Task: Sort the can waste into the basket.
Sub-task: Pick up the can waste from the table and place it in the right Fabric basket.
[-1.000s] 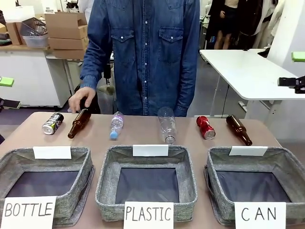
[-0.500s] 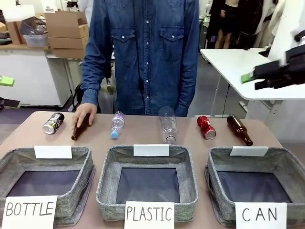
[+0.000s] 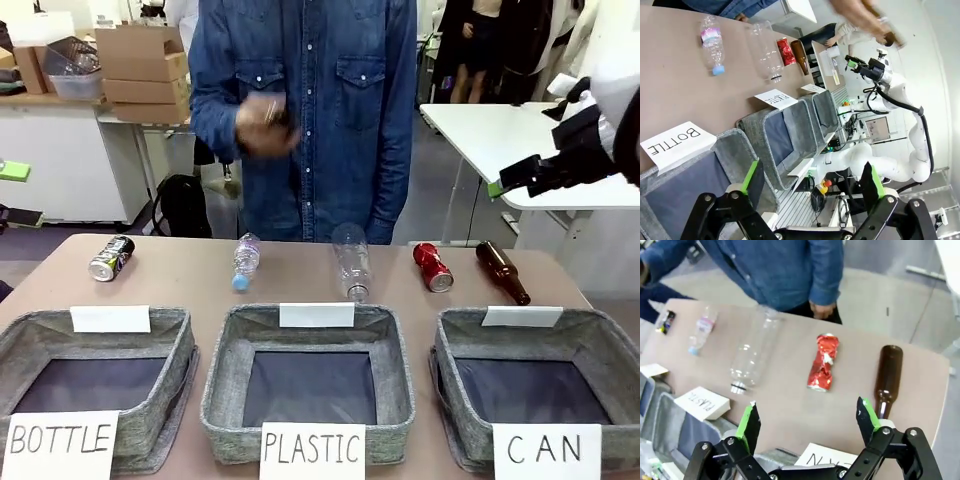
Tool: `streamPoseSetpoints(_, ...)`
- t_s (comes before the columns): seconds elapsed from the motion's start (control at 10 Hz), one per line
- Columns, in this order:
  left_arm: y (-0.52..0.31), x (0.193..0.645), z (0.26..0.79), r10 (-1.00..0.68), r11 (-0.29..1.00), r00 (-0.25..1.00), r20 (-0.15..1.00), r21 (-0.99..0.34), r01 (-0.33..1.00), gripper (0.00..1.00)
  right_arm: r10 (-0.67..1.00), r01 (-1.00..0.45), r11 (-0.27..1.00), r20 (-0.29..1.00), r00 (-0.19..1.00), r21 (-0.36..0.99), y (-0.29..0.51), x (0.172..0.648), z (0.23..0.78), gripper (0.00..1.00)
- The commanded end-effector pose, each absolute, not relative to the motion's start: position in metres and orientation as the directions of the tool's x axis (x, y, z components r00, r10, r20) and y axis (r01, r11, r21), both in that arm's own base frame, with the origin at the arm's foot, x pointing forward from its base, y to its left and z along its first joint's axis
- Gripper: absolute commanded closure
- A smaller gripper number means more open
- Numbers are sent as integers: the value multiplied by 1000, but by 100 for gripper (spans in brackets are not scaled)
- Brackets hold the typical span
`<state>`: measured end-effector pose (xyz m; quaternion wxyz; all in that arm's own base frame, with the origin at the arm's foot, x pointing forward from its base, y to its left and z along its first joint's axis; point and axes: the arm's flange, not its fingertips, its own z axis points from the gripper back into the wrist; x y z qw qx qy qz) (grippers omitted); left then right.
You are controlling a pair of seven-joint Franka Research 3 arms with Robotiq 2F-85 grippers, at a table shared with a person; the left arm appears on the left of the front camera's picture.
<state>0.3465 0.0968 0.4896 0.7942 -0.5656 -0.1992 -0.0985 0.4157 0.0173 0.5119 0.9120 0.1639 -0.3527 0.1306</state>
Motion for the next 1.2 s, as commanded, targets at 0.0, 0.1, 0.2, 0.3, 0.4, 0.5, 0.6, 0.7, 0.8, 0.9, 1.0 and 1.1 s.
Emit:
streamPoseSetpoints(0.0, 97, 347, 492, 68, 323, 890, 451, -854, 408, 0, 115, -339, 918, 677, 727, 207, 14, 416, 509, 0)
streamPoseSetpoints(0.1, 97, 347, 492, 68, 323, 890, 451, -854, 408, 0, 98, -286, 942, 669, 736, 176, 18, 416, 508, 0)
streamPoseSetpoints(0.2, 97, 347, 492, 68, 323, 890, 451, -854, 408, 0, 96, -301, 928, 638, 764, 221, 14, 429, 511, 0)
streamPoseSetpoints(0.3, 97, 347, 492, 68, 323, 890, 451, -854, 408, 0, 71, -258, 938, 601, 796, 231, 11, 449, 511, 0)
streamPoseSetpoints(0.4, 97, 347, 492, 68, 323, 890, 451, -854, 408, 0, 112, -279, 932, 546, 830, 232, 16, 474, 507, 0)
streamPoseSetpoints(0.5, 97, 347, 492, 68, 323, 890, 451, -854, 408, 0, 118, -251, 943, 485, 867, 220, 25, 504, 496, 0)
streamPoseSetpoints(0.6, 97, 347, 492, 68, 323, 890, 451, -854, 408, 0, 125, -243, 944, 436, 891, 224, 32, 527, 483, 0)
streamPoseSetpoints(0.7, 97, 347, 492, 68, 323, 890, 451, -854, 408, 0, 122, -212, 955, 379, 917, 206, 39, 548, 467, 0)
streamPoseSetpoints(0.8, 97, 347, 492, 68, 323, 890, 451, -854, 408, 0, 133, -204, 961, 335, 933, 186, 49, 566, 447, 0)
streamPoseSetpoints(0.9, 97, 347, 492, 68, 323, 890, 451, -854, 408, 0, 145, -197, 970, 308, 940, 143, 59, 586, 423, 0)
streamPoseSetpoints(1.0, 97, 347, 492, 68, 323, 890, 451, -854, 408, 0, 185, -219, 970, 258, 948, 108, 67, 608, 394, 0)
streamPoseSetpoints(1.1, 97, 347, 492, 68, 323, 890, 451, -854, 408, 0, 212, -242, 962, 214, 953, 125, 73, 624, 371, 0)
